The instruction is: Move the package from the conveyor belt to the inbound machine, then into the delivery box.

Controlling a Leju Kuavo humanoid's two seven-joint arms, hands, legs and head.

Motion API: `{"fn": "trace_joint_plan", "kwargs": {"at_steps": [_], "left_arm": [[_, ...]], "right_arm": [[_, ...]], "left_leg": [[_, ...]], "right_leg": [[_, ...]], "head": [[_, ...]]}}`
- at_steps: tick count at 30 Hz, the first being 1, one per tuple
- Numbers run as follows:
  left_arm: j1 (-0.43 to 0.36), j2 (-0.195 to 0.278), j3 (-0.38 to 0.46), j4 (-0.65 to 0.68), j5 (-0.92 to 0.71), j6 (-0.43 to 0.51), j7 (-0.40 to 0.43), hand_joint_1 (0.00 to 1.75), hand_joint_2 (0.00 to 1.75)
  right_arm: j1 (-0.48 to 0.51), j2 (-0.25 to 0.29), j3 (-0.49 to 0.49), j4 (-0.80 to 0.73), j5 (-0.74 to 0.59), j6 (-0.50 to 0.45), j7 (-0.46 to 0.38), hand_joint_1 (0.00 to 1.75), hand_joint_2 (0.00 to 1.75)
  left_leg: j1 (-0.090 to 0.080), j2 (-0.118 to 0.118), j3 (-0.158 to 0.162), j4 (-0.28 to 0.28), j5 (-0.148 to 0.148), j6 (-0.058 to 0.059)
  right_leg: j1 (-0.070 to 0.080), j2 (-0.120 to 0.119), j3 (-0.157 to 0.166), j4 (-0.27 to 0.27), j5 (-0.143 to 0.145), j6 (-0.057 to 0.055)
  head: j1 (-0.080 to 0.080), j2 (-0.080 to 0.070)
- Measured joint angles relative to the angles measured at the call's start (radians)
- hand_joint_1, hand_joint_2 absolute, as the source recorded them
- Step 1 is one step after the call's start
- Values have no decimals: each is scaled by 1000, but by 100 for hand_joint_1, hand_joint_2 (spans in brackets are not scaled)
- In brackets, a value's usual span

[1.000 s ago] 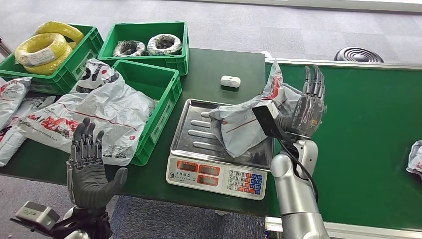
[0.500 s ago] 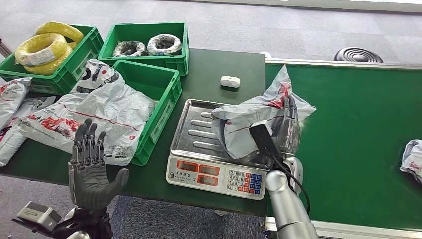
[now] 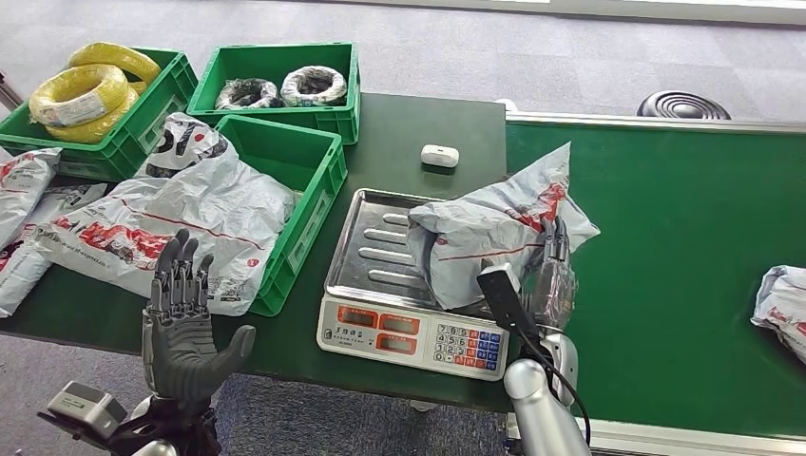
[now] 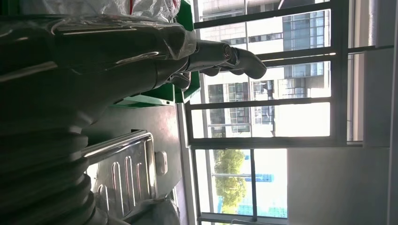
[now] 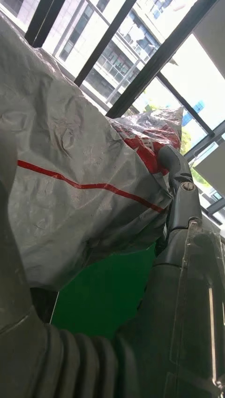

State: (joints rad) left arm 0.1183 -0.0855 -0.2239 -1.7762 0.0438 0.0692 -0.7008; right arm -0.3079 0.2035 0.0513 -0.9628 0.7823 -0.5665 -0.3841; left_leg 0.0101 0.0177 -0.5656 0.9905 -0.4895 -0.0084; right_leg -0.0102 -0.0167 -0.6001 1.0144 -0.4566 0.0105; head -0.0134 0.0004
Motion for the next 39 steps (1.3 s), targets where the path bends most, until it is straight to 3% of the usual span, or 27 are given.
{"fn": "trace_joint_plan", "kwargs": {"at_steps": [18, 25, 27, 30, 34, 39], "left_arm": [[-20, 0, -9, 21, 5, -11, 0, 0, 175], [-26, 0, -9, 22, 2, -16, 0, 0, 175], [-28, -2, -9, 23, 0, -20, 0, 0, 175], [-35, -4, -9, 29, -2, -27, 0, 0, 175], [-43, -10, -9, 41, -6, -30, 0, 0, 175], [-45, -15, -8, 45, -21, -28, 0, 0, 175]], "right_arm": [[45, -8, 6, -65, 19, -5, 20, 0, 0], [69, -8, 14, -114, 27, -43, -17, 0, 0], [98, 4, 8, -182, 85, -90, -89, 0, 0], [159, 55, -44, -379, 273, -125, -192, 0, 0], [217, 101, -102, -701, 359, -127, -212, 0, 0], [255, 126, -119, -920, 372, -126, -206, 0, 0]], "left_leg": [[0, 0, 0, 0, 0, 0], [0, 0, 0, 0, 0, 0], [0, -1, 0, 0, 0, 0], [0, -1, -1, 0, 0, 0], [0, -1, -1, 0, 0, 0], [0, 0, 0, 0, -1, 0]], "right_leg": [[0, 0, 0, 0, 0, 0], [0, 0, 0, 0, 0, 0], [0, 0, 0, 0, 0, 0], [0, 0, -1, 0, 0, 0], [0, -1, -1, 0, -1, 0], [0, 0, 1, 0, -1, 0]], "head": [[0, 0], [0, 0], [0, 0], [0, 0], [0, 0], [0, 0]]}}
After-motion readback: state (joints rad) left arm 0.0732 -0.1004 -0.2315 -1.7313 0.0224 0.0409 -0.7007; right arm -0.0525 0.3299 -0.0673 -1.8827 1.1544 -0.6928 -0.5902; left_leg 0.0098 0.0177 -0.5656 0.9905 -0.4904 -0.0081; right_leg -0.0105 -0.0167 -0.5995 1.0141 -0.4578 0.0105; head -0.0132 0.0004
